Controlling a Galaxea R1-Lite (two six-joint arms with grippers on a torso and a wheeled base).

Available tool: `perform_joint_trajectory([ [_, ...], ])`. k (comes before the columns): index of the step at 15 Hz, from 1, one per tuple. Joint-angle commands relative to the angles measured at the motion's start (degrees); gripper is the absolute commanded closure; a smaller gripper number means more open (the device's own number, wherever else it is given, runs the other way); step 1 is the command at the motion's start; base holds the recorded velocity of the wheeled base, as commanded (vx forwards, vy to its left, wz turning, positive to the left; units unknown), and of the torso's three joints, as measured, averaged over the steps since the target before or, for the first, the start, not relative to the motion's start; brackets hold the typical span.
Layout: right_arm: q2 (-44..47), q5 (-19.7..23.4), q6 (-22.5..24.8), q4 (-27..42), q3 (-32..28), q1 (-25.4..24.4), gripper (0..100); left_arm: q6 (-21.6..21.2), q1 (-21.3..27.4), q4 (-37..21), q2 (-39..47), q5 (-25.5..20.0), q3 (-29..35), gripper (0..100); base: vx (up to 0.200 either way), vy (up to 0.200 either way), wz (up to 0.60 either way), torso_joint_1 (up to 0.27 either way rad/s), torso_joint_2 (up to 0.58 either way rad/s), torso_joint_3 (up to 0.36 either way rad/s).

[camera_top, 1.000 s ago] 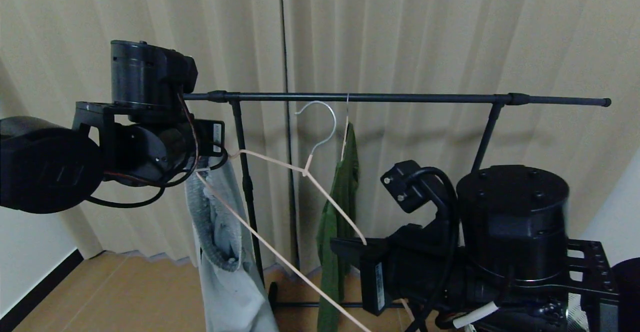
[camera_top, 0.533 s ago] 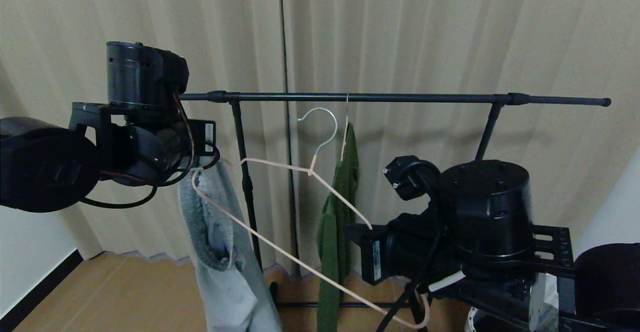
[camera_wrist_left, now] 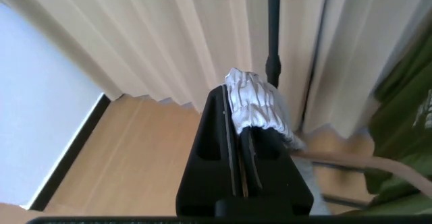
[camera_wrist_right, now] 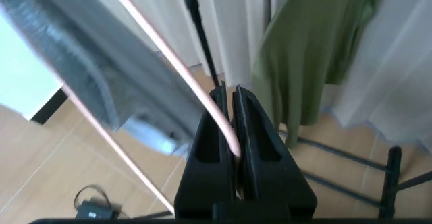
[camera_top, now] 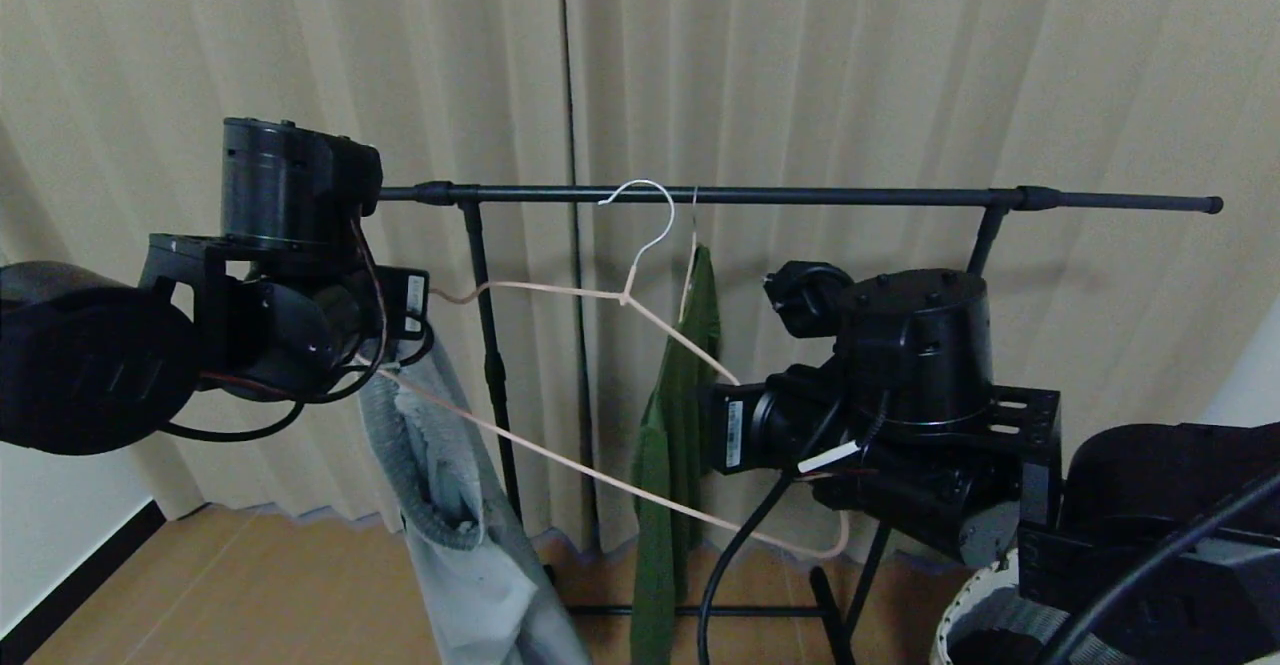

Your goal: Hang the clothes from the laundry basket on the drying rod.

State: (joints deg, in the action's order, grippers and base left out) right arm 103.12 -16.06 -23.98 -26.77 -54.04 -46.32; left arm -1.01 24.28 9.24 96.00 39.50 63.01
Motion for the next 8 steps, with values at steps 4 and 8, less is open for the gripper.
perform_joint_trajectory([
  [4, 0.9, -0.2, 0.0, -0.1, -3.0, 0.3, 100, -1.0, 0.1, 1.4, -0.5, 0.4, -3.6, 100, 0.000, 0.000, 0.00, 0.000, 0.00, 0.000],
  [8, -5.8, 8.3, -2.1, 0.9, -0.9, -2.6, 100, -1.0, -0.4, 3.9, 1.9, 0.6, -2.5, 100, 0.000, 0.000, 0.00, 0.000, 0.00, 0.000],
])
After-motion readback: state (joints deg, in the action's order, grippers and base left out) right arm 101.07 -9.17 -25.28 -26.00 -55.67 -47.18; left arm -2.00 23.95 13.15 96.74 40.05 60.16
